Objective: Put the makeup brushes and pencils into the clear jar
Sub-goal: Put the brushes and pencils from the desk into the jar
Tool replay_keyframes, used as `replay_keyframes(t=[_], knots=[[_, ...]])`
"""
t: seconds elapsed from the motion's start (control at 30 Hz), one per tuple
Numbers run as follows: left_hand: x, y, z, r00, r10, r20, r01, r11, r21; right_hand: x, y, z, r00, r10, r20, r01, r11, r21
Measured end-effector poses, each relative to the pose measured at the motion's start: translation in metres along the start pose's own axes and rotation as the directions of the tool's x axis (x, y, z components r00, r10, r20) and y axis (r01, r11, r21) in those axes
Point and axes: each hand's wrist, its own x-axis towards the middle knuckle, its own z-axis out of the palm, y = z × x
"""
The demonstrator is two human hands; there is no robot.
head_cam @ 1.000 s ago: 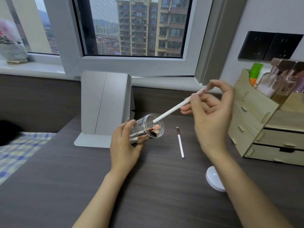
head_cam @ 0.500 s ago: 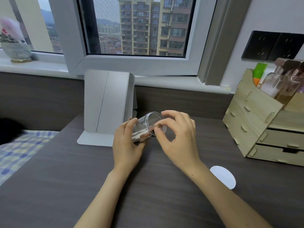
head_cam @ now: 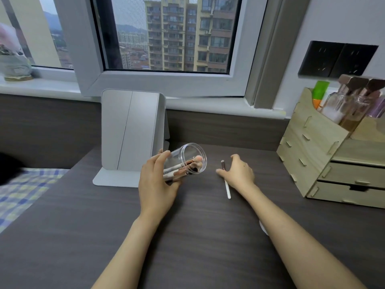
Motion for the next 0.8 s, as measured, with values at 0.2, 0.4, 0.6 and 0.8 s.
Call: replay_keyframes(t=[0.2, 0.4, 0.6, 0.8], knots=[[-0.001, 0.000, -0.002, 1.000, 0.008, 0.001, -0.008, 1.000, -0.001, 0.021, -0.007, 0.006, 1.000, 0.008, -0.019, -0.008, 1.000, -0.019], [-0.002, -0.002, -0.001, 1.000, 0.012, 0.007, -0.012, 1.000, 0.003, -0.004, -0.018, -0.056, 0.918, -0.105, -0.383, 0.338, 0.714, 0.613], [-0.004, 0.001, 0.000, 0.998, 0.046, 0.040, -0.046, 0.999, 0.011, -0.073, -0.041, -0.095, 0.710, -0.204, -0.674, 0.704, 0.235, 0.670], [-0.004, 0.003, -0.003, 0.998, 0.037, 0.044, -0.037, 0.999, 0.010, -0.074, -0.048, -0.050, 0.673, -0.341, -0.656, 0.735, 0.411, 0.539]])
